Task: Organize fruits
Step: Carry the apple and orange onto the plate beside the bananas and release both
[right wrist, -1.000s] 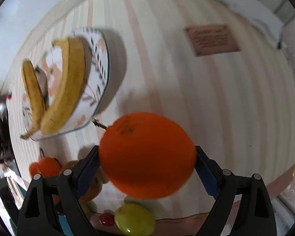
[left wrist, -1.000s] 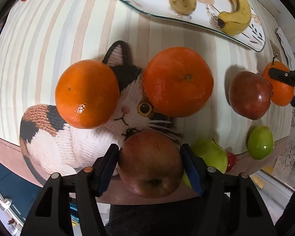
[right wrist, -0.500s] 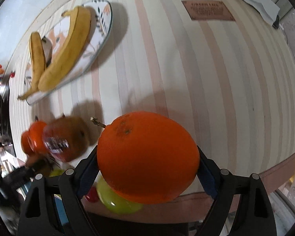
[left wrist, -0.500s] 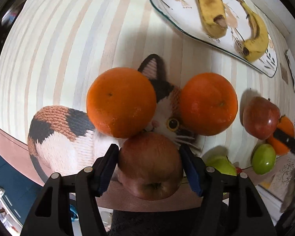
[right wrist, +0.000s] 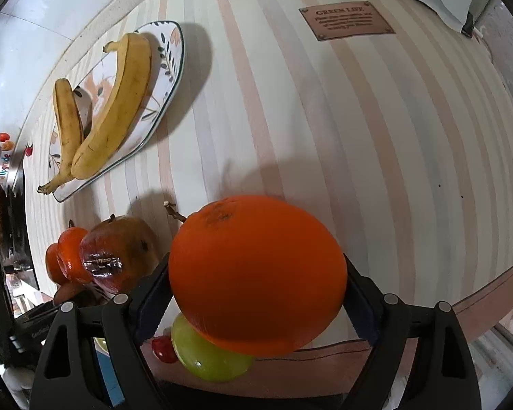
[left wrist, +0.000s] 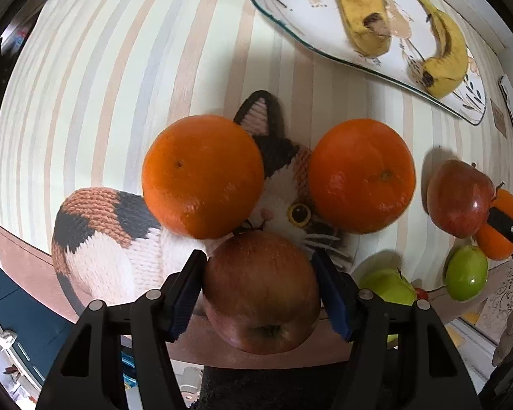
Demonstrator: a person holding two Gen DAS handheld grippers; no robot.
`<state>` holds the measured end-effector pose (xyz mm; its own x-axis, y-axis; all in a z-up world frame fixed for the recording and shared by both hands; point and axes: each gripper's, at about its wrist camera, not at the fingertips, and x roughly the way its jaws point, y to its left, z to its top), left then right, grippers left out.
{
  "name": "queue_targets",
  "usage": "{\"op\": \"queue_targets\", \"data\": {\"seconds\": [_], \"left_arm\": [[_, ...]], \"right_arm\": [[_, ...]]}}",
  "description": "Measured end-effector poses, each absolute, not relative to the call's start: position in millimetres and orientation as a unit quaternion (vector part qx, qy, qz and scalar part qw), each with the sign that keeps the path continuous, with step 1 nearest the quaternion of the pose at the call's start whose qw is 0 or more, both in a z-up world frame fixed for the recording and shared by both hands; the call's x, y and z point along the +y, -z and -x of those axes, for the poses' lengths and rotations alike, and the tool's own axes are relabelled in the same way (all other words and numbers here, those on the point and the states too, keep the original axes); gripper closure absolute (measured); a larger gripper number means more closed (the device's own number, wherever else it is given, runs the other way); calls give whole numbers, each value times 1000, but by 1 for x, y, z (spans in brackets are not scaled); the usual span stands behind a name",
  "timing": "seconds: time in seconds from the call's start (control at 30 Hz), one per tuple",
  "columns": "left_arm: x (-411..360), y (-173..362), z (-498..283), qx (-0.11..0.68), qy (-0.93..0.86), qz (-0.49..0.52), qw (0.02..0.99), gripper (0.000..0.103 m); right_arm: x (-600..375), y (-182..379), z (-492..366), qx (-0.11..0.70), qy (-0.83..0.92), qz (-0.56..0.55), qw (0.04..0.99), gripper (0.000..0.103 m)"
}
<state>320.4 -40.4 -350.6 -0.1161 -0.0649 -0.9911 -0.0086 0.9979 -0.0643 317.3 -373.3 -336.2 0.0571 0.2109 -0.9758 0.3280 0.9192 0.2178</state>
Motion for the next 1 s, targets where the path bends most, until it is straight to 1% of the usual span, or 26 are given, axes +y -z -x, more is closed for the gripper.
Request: {"op": "queue_targets", "data": {"seconds": [0.1, 0.3, 0.5, 0.63, 0.77, 0.9, 1.0], "left_arm": [[-44, 343, -316, 742, 25, 28, 669, 42], [-52, 316, -313, 730, 45, 30, 682, 42], [-62, 264, -325, 699, 79, 49, 709, 42], [-68, 235, -352, 677, 101, 68, 726, 42], [-65, 225, -396, 660, 98, 75, 741, 42], [-65, 232, -449, 661, 83, 71, 742, 42], [-64, 248, -486, 672, 78, 65, 734, 42]], "right_arm": [[-376, 326, -314, 673, 45, -159, 721, 13], [-374, 304, -318, 651, 32, -150, 743, 13], [-363, 276, -334, 632, 2, -166, 757, 13], [-340, 259, -354, 618, -27, -177, 765, 13], [-316, 247, -385, 610, -55, -173, 771, 13], [-288, 246, -418, 607, -72, -148, 778, 13], [-268, 252, -446, 612, -82, -120, 777, 13]]}}
